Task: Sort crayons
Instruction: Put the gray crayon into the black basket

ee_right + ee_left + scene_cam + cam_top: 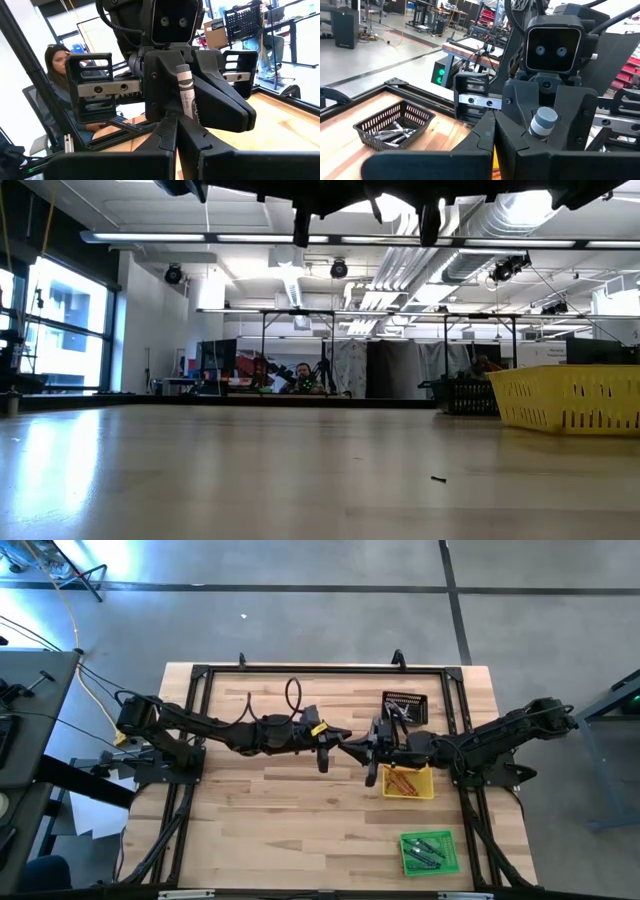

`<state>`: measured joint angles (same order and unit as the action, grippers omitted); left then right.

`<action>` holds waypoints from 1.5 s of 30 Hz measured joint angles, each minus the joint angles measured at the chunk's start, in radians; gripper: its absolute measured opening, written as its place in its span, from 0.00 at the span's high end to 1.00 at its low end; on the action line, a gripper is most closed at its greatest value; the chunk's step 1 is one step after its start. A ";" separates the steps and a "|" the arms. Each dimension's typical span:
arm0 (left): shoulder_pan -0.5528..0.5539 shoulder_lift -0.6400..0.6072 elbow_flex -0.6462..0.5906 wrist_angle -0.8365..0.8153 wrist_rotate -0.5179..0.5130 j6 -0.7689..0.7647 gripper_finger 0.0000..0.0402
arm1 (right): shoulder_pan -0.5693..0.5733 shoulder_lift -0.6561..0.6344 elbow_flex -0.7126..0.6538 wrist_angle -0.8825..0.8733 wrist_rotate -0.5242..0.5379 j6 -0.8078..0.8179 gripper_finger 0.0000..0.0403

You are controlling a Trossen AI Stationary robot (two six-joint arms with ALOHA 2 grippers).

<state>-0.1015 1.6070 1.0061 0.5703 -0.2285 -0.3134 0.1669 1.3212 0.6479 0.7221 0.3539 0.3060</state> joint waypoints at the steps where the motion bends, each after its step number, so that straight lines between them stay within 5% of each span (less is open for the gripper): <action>1: -0.002 0.000 0.000 0.000 -0.003 0.000 1.00 | 0.000 0.000 0.000 0.000 0.000 0.000 1.00; 45: -0.007 0.000 0.000 -0.023 -0.010 0.001 1.00 | 0.000 -0.001 0.001 -0.024 -0.001 -0.010 1.00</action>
<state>-0.1089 1.6070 1.0061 0.5468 -0.2386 -0.3126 0.1669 1.3205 0.6491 0.6978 0.3531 0.2957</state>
